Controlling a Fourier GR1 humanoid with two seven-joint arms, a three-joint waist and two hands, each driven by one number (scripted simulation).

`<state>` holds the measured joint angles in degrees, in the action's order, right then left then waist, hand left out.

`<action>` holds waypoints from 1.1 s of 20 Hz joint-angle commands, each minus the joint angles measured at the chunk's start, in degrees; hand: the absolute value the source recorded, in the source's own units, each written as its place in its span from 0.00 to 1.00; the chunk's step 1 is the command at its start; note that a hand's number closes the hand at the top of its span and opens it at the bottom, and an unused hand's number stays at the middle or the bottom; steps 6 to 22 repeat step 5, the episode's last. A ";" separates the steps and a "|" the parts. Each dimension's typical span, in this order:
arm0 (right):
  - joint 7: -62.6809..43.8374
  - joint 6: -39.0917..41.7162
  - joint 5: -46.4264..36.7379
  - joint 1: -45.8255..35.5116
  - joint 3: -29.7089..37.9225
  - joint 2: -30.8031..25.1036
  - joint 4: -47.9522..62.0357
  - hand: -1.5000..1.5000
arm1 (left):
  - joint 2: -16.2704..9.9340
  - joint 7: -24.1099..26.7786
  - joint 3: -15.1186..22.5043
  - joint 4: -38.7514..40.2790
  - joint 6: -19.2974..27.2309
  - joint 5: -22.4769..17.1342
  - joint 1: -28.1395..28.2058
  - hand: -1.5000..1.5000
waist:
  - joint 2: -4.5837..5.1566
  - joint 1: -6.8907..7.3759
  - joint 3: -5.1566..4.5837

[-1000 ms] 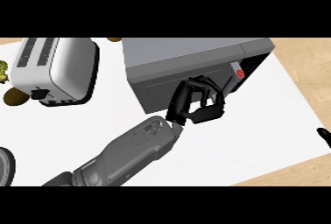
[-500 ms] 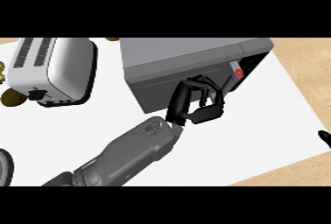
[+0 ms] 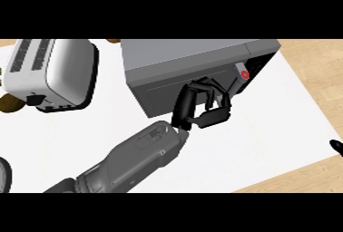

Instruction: Pick up the milk, place it into the microwave and close the microwave

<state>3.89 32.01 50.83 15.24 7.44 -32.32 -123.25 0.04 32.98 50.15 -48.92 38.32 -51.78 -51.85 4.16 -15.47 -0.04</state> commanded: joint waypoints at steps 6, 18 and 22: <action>-1.03 -0.04 1.63 -0.07 -0.76 -0.74 -1.55 0.00 | -0.04 0.52 -4.10 7.73 0.45 -2.42 -3.78 1.00 | 1.09 -0.34 -0.07; -1.03 -0.04 1.63 -0.07 -0.76 -0.74 -1.55 0.00 | -0.04 0.52 -4.10 7.73 0.45 -2.42 -3.78 1.00 | 1.09 -0.34 -0.07; -1.03 -0.04 1.63 -0.07 -0.76 -0.74 -1.55 0.00 | -0.04 0.52 -4.10 7.73 0.45 -2.42 -3.78 1.00 | 1.09 -0.34 -0.07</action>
